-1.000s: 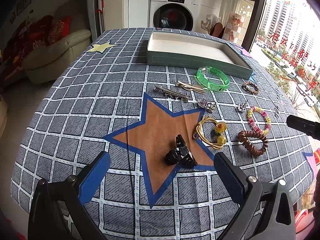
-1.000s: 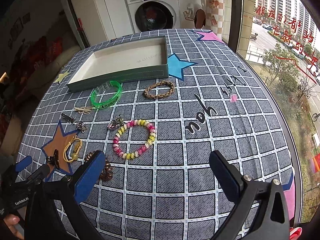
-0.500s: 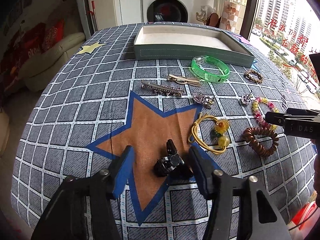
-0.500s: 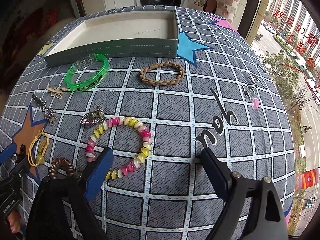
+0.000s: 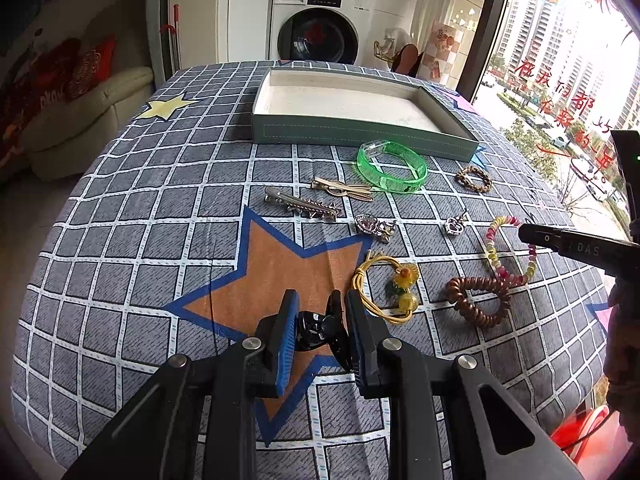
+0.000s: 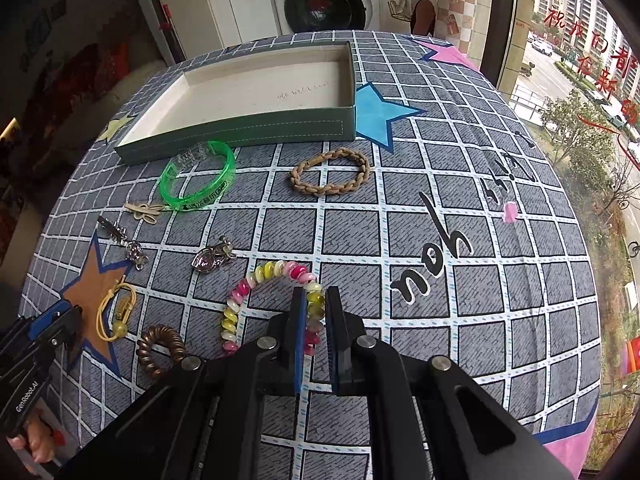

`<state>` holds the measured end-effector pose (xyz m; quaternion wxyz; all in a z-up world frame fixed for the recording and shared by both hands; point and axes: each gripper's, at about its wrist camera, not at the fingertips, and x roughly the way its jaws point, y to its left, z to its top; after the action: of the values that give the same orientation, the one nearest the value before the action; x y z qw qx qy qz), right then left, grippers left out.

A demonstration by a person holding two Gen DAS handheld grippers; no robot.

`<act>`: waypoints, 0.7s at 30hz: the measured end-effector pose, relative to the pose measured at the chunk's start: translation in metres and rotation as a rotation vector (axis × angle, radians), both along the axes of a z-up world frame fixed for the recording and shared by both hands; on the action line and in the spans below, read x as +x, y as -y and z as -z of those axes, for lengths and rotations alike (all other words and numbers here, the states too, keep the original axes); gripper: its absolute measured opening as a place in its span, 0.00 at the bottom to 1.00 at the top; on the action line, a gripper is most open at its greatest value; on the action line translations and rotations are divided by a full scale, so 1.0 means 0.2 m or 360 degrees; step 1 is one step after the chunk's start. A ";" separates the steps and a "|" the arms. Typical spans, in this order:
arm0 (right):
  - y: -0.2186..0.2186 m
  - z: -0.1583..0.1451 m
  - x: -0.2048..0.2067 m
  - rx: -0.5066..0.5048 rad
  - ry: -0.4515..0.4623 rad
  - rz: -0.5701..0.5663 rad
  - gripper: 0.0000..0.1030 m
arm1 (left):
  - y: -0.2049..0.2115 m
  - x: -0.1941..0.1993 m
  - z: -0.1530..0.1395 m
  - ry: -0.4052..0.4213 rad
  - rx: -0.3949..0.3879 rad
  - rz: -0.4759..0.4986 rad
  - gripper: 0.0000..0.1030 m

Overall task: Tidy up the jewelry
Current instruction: 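Grasp the black claw clip with the left gripper while the right gripper grasps the pink-yellow beaded bracelet, then carry the claw clip into the tray and open the left gripper while the right gripper drops the bracelet there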

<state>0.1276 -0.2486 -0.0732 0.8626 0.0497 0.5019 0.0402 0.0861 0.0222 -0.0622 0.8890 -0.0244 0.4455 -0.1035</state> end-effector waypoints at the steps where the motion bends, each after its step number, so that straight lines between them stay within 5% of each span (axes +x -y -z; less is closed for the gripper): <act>1: 0.01 -0.03 0.00 0.0017 0.0022 0.0000 0.10 | 0.00 0.01 -0.02 0.0003 -0.0014 0.0002 0.35; 8: 0.06 -0.20 0.10 0.0170 0.0097 -0.0012 0.10 | -0.01 0.14 -0.21 0.0068 -0.0137 0.0027 0.35; 14: 0.05 -0.30 0.31 0.0244 0.0127 -0.0031 0.10 | 0.03 0.38 -0.39 0.0181 -0.0121 0.0055 0.36; 21: 0.02 -0.35 0.66 0.0252 0.0127 -0.0050 0.10 | 0.06 0.79 -0.41 0.0172 -0.0137 -0.0007 0.36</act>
<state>0.2592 -0.2517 -0.0040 0.8745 0.1081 0.4632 0.0952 0.2436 0.0097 0.0193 0.9100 -0.0578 0.3920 -0.1219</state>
